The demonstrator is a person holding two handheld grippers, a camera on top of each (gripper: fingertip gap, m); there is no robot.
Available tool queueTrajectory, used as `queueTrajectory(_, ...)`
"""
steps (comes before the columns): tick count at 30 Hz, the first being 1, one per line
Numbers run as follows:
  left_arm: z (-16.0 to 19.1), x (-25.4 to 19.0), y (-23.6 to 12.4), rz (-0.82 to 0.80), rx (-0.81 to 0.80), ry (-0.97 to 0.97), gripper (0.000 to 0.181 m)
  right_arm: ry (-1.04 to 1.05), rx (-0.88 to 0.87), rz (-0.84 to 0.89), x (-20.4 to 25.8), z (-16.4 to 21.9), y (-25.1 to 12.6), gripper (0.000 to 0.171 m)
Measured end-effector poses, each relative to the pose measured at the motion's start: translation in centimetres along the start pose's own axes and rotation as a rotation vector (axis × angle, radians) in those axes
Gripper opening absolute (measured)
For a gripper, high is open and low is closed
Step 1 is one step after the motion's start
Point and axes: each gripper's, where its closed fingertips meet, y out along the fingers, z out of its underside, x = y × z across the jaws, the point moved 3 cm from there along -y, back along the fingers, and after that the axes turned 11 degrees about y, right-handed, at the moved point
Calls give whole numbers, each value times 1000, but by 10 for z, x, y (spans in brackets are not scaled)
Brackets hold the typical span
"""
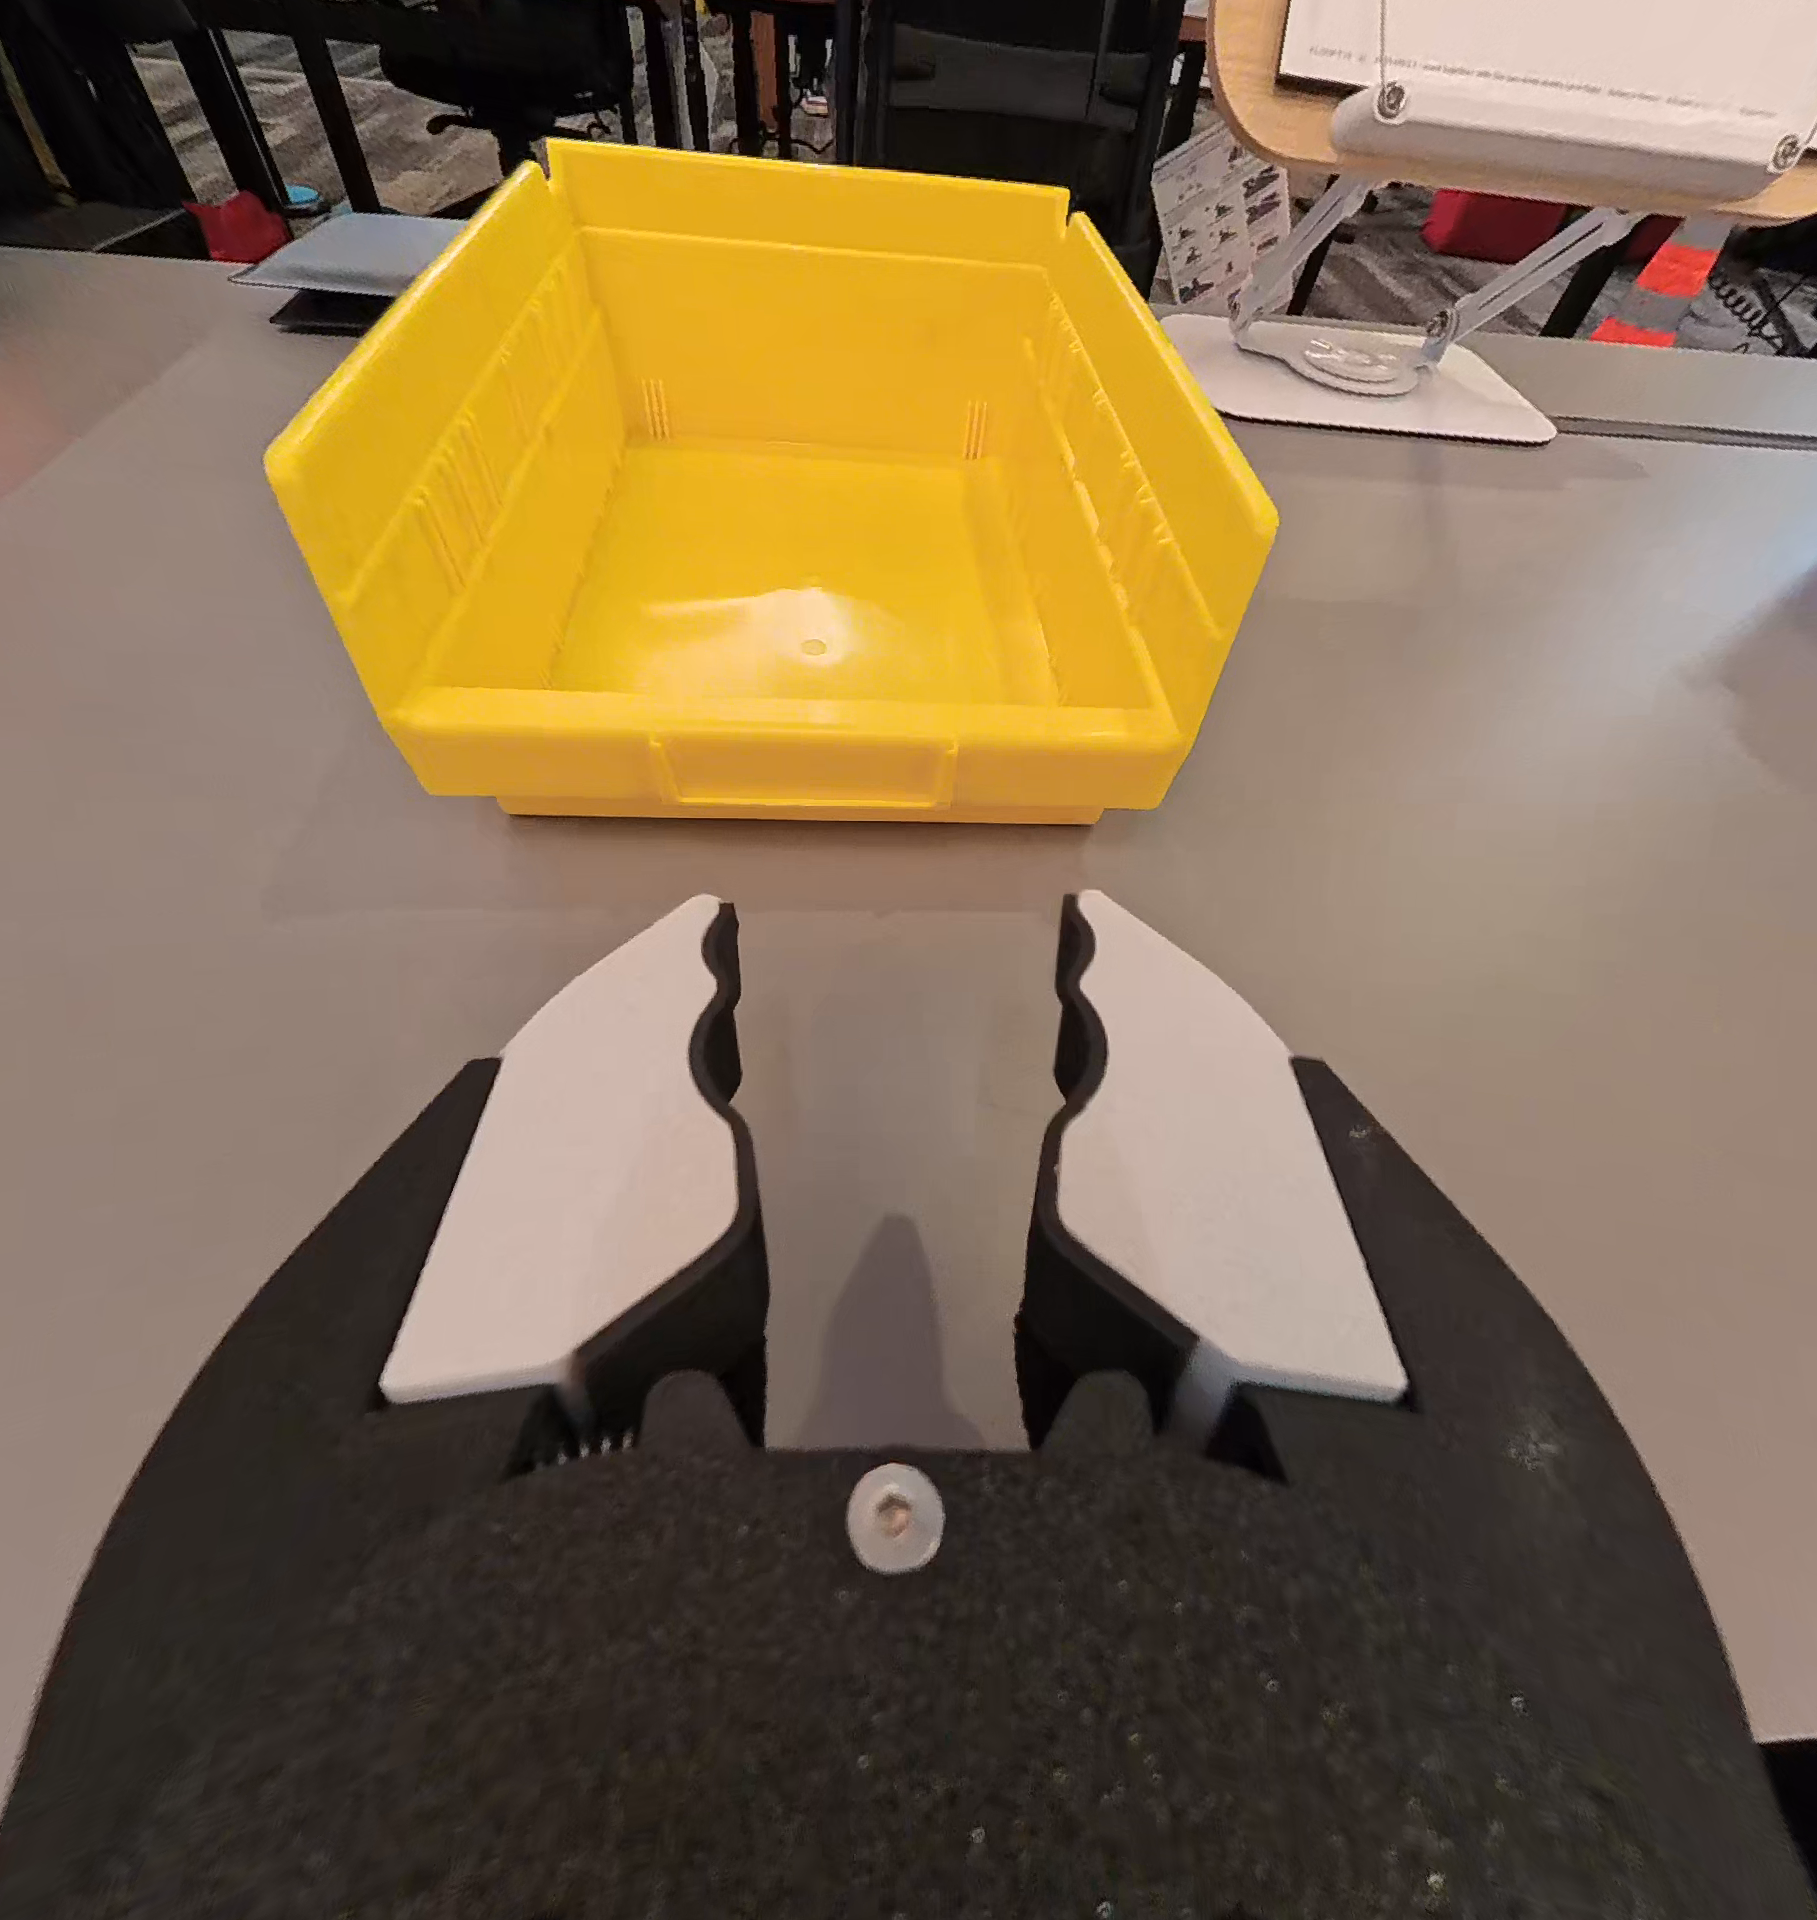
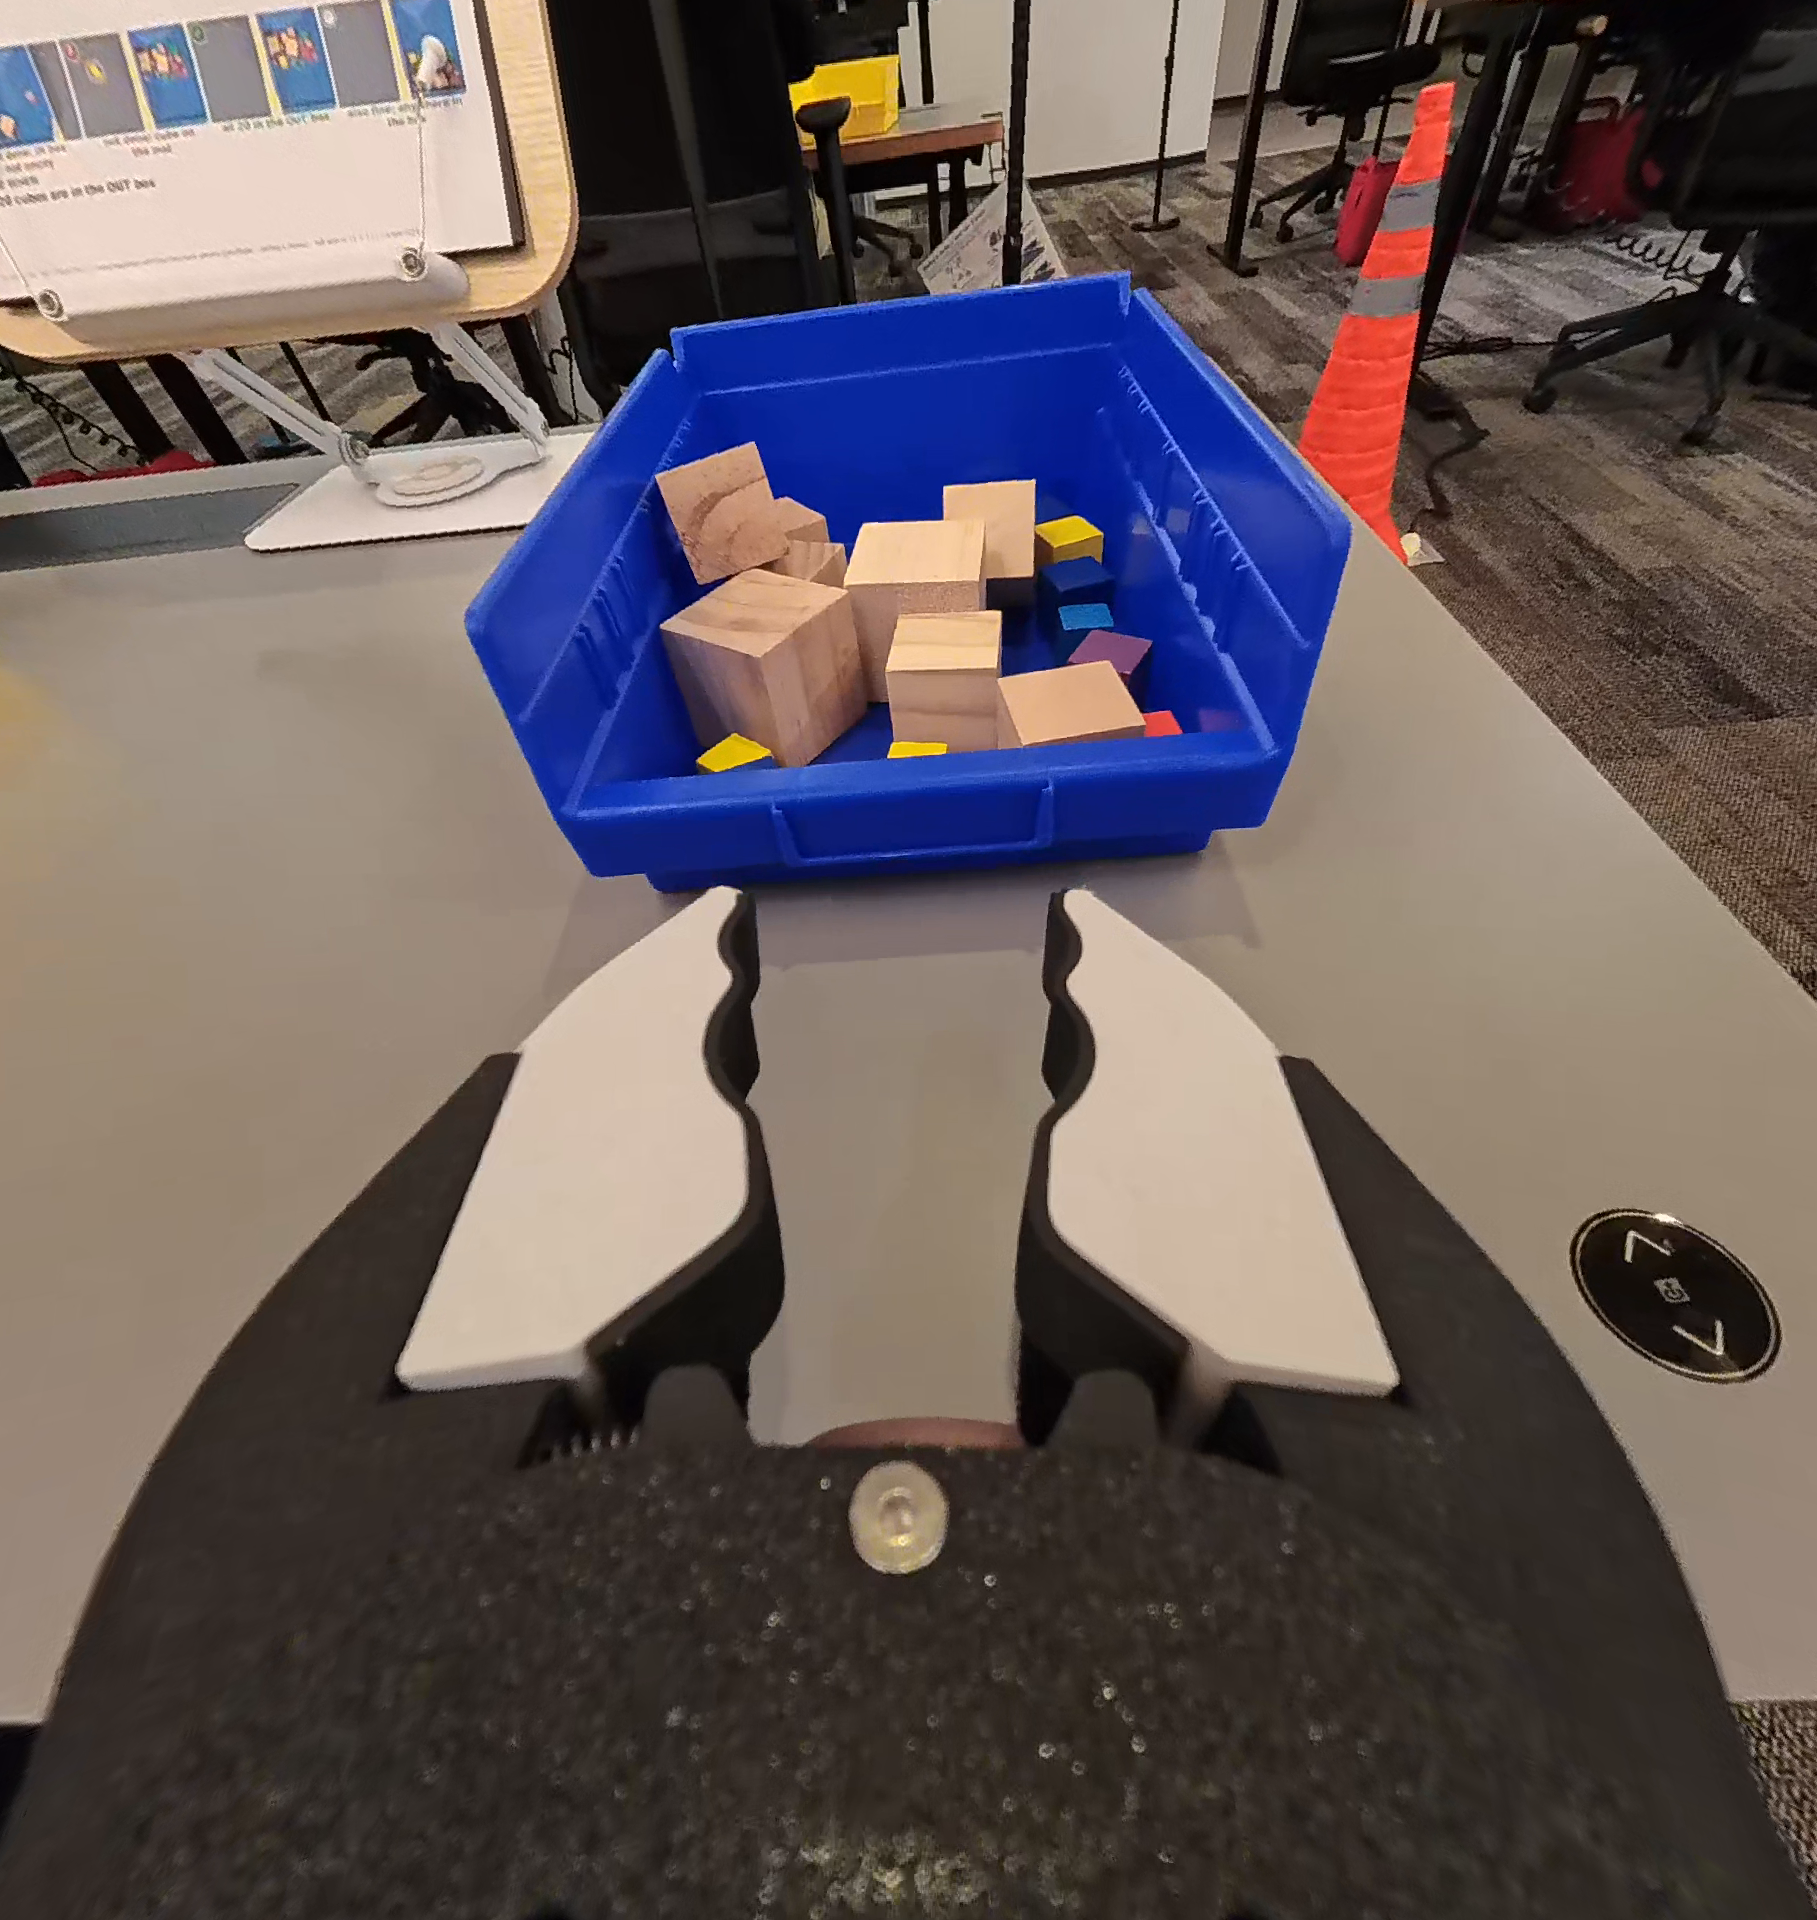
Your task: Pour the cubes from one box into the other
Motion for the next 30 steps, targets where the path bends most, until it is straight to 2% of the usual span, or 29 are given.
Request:
queueTrajectory(5,-11,-16,-5,31,-48,55,62,-12,-4,2,2,1,-3,52)
queueTrajectory(6,-18,-28,-6,71,-90,59,64,-15,-5,4,3,2,-4,52)
queueTrajectory(8,-33,-67,-10,196,-166,76,57,-17,-8,4,4,2,-3,52)
queueTrajectory(10,-46,-114,-12,295,-208,123,58,-17,-8,3,4,2,-3,52)
queueTrajectory(15,-77,-263,3,498,-268,302,79,-42,-9,22,-1,-4,3,52)
queueTrajectory(19,-94,-397,41,683,-169,281,87,-38,-22,39,-14,-15,11,55)
queueTrajectory(22,-98,-469,85,668,-99,310,89,-50,-32,64,-24,-18,12,56)
queueTrajectory(24,-99,-500,111,646,-57,296,84,-44,-42,71,-29,-19,9,56)
queueTrajectory(26,-102,-523,130,652,-46,260,66,-21,-48,70,-31,-20,7,56)
queueTrajectory(28,-101,-525,149,563,-6,270,41,19,-23,73,-34,-19,7,55)
queueTrajectory(30,-102,-517,155,509,27,266,28,93,52,75,-36,-11,10,50)
